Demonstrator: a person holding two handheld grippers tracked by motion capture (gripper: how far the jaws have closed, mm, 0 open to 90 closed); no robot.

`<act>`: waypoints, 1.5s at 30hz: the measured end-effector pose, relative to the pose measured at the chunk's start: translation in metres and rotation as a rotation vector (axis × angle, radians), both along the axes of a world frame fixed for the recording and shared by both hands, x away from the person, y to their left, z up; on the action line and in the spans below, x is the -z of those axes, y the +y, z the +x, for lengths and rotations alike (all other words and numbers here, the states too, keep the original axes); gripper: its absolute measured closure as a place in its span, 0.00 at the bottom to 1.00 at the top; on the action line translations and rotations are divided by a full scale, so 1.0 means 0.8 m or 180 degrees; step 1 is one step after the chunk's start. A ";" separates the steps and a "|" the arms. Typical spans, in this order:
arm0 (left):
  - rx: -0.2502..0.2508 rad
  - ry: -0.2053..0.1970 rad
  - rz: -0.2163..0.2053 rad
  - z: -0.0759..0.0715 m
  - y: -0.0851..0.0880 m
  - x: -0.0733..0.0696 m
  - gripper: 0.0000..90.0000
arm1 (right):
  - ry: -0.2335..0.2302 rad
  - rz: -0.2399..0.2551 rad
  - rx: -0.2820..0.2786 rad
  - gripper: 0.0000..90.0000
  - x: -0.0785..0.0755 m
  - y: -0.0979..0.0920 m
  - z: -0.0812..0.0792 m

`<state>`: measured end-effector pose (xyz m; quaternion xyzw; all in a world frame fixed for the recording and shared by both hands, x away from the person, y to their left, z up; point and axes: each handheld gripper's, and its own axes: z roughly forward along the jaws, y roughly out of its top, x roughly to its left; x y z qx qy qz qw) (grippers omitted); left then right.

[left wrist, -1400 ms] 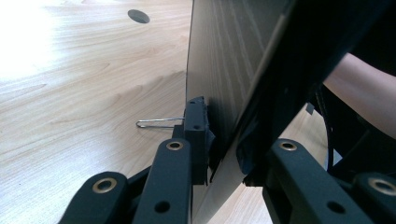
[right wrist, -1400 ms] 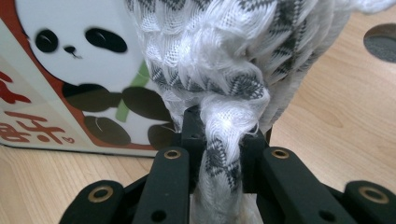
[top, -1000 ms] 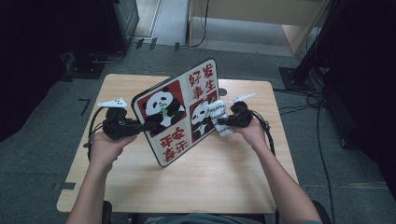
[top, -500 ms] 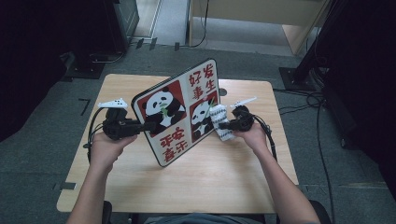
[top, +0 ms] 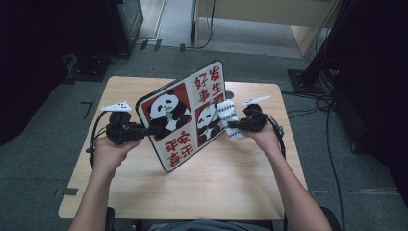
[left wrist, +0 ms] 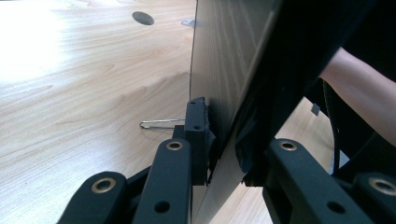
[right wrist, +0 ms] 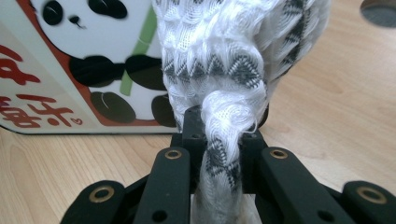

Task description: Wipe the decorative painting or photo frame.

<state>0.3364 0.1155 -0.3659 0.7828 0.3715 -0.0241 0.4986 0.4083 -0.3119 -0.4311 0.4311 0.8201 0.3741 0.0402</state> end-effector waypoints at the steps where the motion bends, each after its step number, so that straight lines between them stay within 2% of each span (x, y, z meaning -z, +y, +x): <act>1: 0.0001 0.0002 -0.0001 0.000 0.000 0.000 0.86 | -0.0013 0.0016 -0.0001 0.89 -0.004 0.000 -0.001; 5: 0.0004 0.0015 -0.0010 0.000 0.000 0.000 0.86 | -0.0115 0.0015 -0.0024 0.89 -0.021 0.002 -0.002; 11: -0.0007 0.0030 -0.0024 0.001 0.000 0.001 0.85 | -0.0194 0.0028 -0.0106 0.89 -0.055 0.009 0.000; 17: -0.0002 0.0031 -0.0027 0.001 0.001 0.001 0.85 | -0.0344 0.0041 -0.0211 0.89 -0.107 0.019 0.006; 22: 0.0002 0.0035 -0.0032 0.001 0.001 0.001 0.85 | -0.0506 -0.0045 -0.0284 0.89 -0.154 0.032 0.010; 26: 0.0008 0.0036 -0.0027 0.001 0.001 0.002 0.85 | -0.0571 0.0000 -0.0323 0.89 -0.189 0.043 0.017; 30: 0.0009 0.0036 -0.0035 0.002 0.001 0.002 0.85 | -0.0619 0.0001 -0.0347 0.89 -0.217 0.056 0.025; 36: 0.0015 0.0032 -0.0038 0.002 0.002 0.002 0.85 | -0.0773 -0.0026 -0.0389 0.89 -0.260 0.083 0.036; 42: 0.0018 0.0031 -0.0051 0.002 0.002 0.002 0.85 | -0.0973 -0.0195 -0.0400 0.89 -0.289 0.116 0.049; 45: 0.0020 0.0034 -0.0057 0.002 0.002 0.003 0.85 | -0.0907 -0.0287 -0.0398 0.89 -0.285 0.131 0.058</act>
